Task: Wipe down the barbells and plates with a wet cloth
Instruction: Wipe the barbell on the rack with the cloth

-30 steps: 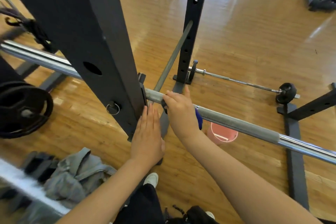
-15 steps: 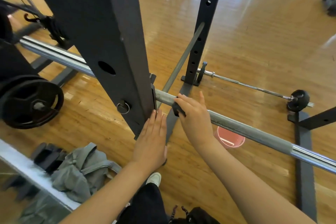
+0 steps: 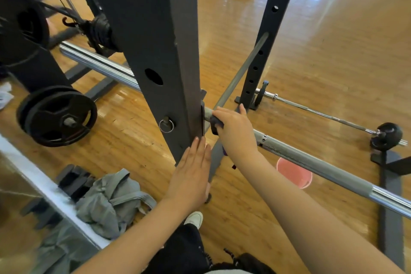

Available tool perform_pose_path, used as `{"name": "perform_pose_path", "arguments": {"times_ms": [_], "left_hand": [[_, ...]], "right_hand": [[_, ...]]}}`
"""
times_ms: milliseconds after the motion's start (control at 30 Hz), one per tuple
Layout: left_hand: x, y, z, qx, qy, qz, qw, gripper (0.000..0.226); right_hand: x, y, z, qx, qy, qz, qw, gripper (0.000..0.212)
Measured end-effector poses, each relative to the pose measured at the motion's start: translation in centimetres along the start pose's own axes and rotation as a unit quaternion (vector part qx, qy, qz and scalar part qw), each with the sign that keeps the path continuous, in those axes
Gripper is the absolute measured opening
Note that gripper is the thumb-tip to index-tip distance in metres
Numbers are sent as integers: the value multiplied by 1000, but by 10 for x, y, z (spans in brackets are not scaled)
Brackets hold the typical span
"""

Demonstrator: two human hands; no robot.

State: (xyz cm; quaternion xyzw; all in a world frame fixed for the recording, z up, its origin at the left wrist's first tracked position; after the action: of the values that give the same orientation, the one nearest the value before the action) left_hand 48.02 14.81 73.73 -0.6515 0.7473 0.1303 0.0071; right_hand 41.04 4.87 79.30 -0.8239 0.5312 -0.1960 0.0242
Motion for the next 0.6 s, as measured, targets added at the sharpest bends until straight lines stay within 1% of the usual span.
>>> {"name": "perform_pose_path", "arguments": {"times_ms": [67, 100, 167, 267, 367, 467, 533, 600], "left_hand": [[3, 6, 0, -6, 21, 8, 1000, 82], [5, 9, -3, -17, 47, 18, 999, 85], [12, 19, -6, -20, 88, 42, 995, 93], [26, 37, 1, -18, 109, 75, 991, 96], [34, 50, 7, -19, 121, 83, 989, 96], [35, 53, 14, 4, 130, 69, 989, 100], [34, 53, 14, -4, 146, 68, 987, 105], [34, 62, 12, -13, 163, 99, 982, 113]], "right_hand": [[-21, 15, -13, -3, 33, 12, 999, 21], [-34, 26, -20, -4, 45, 22, 999, 22], [-62, 54, -32, -2, 49, 54, 997, 29], [-105, 97, -53, -24, 58, 110, 992, 39], [-143, 127, -68, -60, 88, 151, 983, 36], [-158, 134, -73, -87, 148, 151, 973, 20], [-153, 125, -71, -101, 183, 142, 968, 24], [-133, 106, -63, -107, 197, 96, 970, 19]]}}
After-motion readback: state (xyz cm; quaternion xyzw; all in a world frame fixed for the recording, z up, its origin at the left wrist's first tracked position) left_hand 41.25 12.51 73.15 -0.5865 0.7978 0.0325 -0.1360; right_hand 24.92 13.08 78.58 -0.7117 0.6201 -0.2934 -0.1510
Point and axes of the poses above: each hand's wrist, its own x-axis towards the middle knuckle, its own z-axis out of the palm, y = z × x, the point moved 7 cm from there along x, towards the middle knuckle, and after that the axes turned 12 degrees about -x, right-handed, at the moved point
